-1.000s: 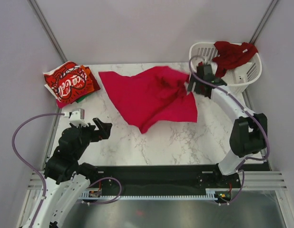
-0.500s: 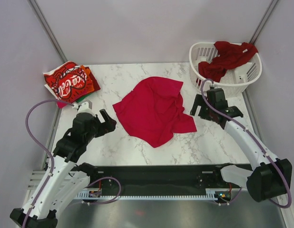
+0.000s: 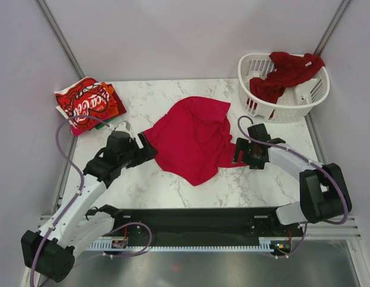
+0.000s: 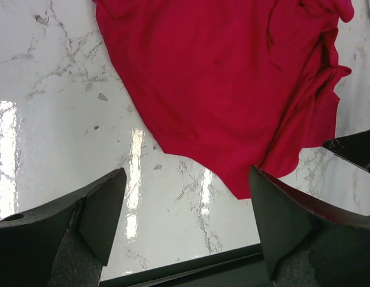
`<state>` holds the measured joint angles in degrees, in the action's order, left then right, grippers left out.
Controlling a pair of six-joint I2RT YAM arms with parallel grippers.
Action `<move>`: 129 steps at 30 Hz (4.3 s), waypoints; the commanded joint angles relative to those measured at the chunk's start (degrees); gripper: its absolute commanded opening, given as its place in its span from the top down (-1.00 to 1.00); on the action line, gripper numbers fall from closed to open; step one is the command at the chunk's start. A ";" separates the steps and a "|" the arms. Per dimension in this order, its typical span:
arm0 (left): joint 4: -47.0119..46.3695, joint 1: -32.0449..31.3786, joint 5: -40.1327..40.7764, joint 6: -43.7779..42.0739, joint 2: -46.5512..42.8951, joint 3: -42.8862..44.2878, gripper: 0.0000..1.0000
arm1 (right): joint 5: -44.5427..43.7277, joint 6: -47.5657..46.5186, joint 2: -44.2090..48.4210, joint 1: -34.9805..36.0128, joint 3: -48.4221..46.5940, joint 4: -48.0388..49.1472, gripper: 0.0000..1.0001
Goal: Fold and stack the t-shirts
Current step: Move the tshirt to the center of the board, then flatten the tshirt out
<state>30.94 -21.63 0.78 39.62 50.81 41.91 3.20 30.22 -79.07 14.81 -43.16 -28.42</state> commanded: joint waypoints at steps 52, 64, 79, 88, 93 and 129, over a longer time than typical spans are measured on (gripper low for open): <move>19.25 -0.17 -0.51 8.28 -14.68 -0.16 -0.72 | -14.81 1.96 -11.17 27.30 -22.22 -2.34 -0.96; 16.08 -0.26 -0.95 9.25 -13.98 -3.06 -0.72 | -5.14 -1.74 -24.47 25.10 -28.65 1.79 -0.96; 14.77 -0.26 -0.95 9.43 -13.45 -4.12 -0.71 | -11.17 -10.07 -23.25 18.95 -41.53 -4.87 1.00; 14.76 -0.34 -0.86 9.16 -13.28 -3.86 -0.70 | -19.12 -11.23 -15.86 10.68 -47.06 -16.05 0.62; 13.98 -0.34 1.59 8.29 -11.70 -2.72 -0.70 | -6.11 -8.34 -13.31 11.91 -30.88 -11.40 1.00; -8.79 2.47 4.85 -5.60 63.01 42.20 -0.04 | -11.90 3.18 16.84 19.47 -5.53 -16.84 -0.96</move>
<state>23.79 -19.64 4.19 36.69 113.12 80.93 -6.79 33.43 -61.73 34.20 -47.16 -44.88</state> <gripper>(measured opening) 0.523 0.979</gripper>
